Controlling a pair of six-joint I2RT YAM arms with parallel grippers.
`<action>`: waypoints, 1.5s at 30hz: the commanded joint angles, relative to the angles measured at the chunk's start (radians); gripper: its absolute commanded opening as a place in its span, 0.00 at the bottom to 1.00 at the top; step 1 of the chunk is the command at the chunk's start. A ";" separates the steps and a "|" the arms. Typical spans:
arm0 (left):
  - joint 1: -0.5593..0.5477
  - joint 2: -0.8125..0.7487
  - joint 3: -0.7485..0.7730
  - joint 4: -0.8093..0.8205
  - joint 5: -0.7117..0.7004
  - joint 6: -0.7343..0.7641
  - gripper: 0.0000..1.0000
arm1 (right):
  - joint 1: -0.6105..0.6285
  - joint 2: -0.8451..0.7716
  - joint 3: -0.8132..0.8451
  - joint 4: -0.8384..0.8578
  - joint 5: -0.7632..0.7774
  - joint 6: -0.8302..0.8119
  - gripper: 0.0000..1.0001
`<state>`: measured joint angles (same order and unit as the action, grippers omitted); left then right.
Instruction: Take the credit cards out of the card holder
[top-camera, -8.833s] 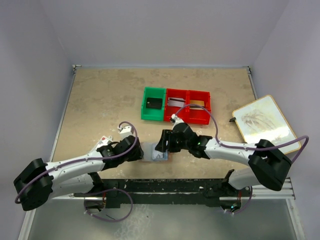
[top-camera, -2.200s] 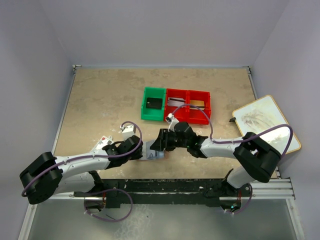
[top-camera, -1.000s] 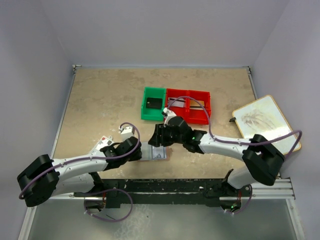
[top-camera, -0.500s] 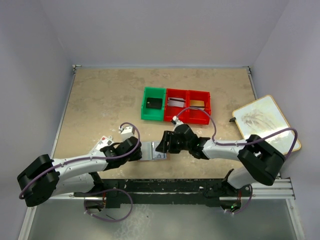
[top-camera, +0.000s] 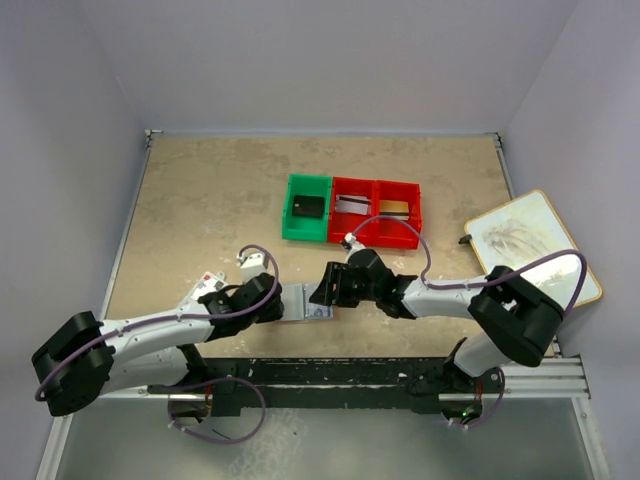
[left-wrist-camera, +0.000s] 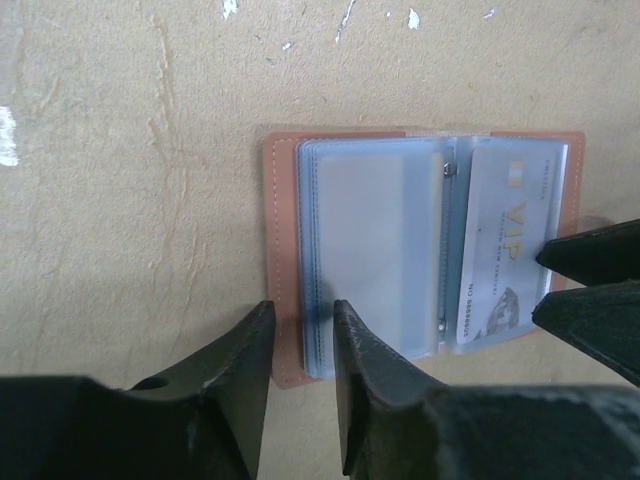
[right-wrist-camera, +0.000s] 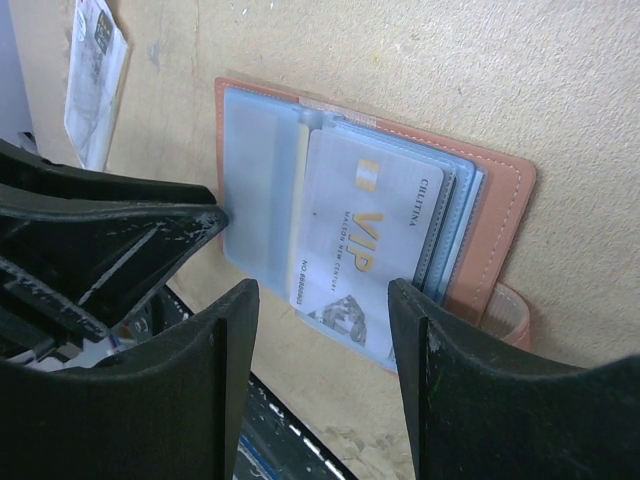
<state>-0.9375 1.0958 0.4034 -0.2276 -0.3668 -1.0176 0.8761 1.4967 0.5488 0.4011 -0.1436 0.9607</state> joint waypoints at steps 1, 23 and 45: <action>-0.001 -0.068 0.099 -0.048 -0.036 0.020 0.31 | -0.003 -0.029 -0.014 -0.012 0.035 0.005 0.58; -0.003 0.217 0.127 0.338 0.247 0.025 0.18 | -0.018 -0.148 -0.075 0.010 0.091 0.044 0.51; -0.003 0.280 0.053 0.294 0.184 0.033 0.12 | -0.020 -0.057 -0.053 0.036 0.041 0.034 0.51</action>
<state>-0.9375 1.3495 0.4755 0.0673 -0.1635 -0.9859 0.8623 1.4418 0.4782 0.4236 -0.1070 0.9989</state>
